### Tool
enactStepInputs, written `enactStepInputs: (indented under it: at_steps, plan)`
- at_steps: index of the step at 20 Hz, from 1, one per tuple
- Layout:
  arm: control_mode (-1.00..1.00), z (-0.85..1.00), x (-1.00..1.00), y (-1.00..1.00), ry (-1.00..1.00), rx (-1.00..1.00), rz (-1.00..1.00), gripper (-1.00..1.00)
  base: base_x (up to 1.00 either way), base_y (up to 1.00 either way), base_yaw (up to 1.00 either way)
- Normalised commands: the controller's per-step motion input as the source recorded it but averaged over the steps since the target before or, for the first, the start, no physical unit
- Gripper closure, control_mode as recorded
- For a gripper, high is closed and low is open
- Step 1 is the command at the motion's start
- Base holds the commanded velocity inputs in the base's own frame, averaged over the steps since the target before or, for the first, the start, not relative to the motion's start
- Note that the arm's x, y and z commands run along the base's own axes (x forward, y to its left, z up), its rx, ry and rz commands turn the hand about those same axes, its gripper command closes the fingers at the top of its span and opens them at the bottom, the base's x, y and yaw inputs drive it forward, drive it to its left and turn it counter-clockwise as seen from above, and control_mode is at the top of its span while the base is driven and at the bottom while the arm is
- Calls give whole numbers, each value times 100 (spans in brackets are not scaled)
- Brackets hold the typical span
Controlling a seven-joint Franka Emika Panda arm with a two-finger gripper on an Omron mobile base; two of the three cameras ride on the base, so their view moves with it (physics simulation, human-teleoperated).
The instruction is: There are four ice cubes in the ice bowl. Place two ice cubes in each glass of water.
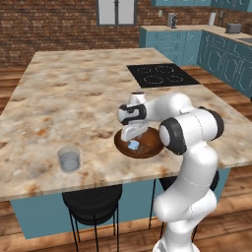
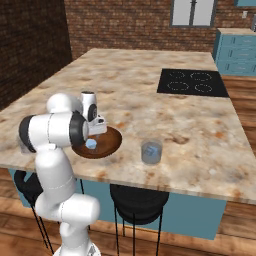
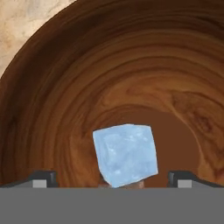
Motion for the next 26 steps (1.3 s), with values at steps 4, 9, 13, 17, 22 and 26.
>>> enactStepInputs:
  at_steps: [4, 9, 13, 17, 22, 26]
  plan:
    - [-100, -30, 7, 0, 0, -1, -3, -100, 0, 0, 0]
    - [-100, -19, 0, -2, 0, 0, -3, -100, 0, 0, 0]
    - [-100, -15, 0, -3, 0, 0, -2, -100, 0, 0, 0]
    - [-100, -6, 0, -3, 0, 0, -1, -100, 0, 0, 0]
    - [-100, 0, 0, -1, 0, 0, 0, -100, 0, 0, 0]
    - [-100, 0, 0, 0, 0, 0, 0, 100, 0, 0, 0]
